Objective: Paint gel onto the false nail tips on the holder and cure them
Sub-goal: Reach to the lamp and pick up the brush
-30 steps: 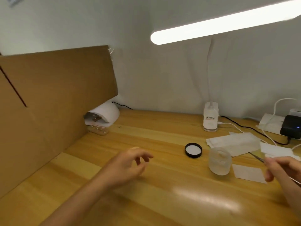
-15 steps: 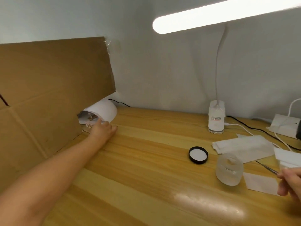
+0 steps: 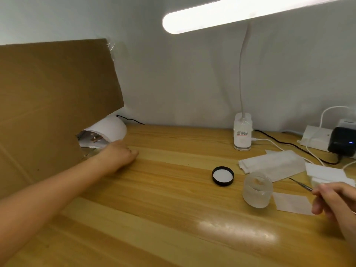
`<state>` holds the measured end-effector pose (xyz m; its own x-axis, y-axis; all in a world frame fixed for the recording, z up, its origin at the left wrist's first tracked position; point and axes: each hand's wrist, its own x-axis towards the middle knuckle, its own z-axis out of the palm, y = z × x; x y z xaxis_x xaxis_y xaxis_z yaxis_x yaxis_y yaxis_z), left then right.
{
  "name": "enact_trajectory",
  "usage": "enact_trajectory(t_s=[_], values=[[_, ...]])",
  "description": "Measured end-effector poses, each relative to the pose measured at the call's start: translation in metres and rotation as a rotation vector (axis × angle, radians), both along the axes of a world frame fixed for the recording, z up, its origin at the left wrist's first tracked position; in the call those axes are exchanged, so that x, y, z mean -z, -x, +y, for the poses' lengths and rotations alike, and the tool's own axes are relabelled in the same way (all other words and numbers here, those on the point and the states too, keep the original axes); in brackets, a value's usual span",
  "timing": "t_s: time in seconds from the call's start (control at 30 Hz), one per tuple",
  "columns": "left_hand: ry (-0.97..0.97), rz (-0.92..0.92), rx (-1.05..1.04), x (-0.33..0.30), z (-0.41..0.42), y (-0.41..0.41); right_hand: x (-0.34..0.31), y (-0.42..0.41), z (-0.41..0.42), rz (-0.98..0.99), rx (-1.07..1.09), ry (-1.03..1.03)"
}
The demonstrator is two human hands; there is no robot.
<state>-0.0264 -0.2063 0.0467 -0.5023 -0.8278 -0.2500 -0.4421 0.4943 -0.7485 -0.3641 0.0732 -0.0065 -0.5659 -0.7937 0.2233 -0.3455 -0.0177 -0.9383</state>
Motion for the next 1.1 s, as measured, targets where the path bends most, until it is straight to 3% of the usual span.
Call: enact_trajectory(t_s=[0.17, 0.57, 0.73, 0.87, 1.1], values=[[-0.110, 0.310, 0.213, 0.002, 0.069, 0.022, -0.003, -0.009, -0.001, 0.041, 0.039, 0.141], [-0.686, 0.834, 0.552, -0.015, 0.232, 0.135, -0.017, -0.009, 0.009, 0.035, 0.144, 0.322], [-0.858, 0.942, 0.549, -0.003, 0.258, 0.200, -0.050, 0.014, 0.014, -0.070, 0.204, 0.484], [-0.871, 0.996, 0.527, 0.007, 0.263, 0.232, -0.072, 0.027, 0.029, -0.097, 0.190, 0.564], [-0.870, 1.017, 0.478, 0.026, 0.259, 0.257, -0.061, 0.038, 0.051, -0.043, 0.180, 0.499]])
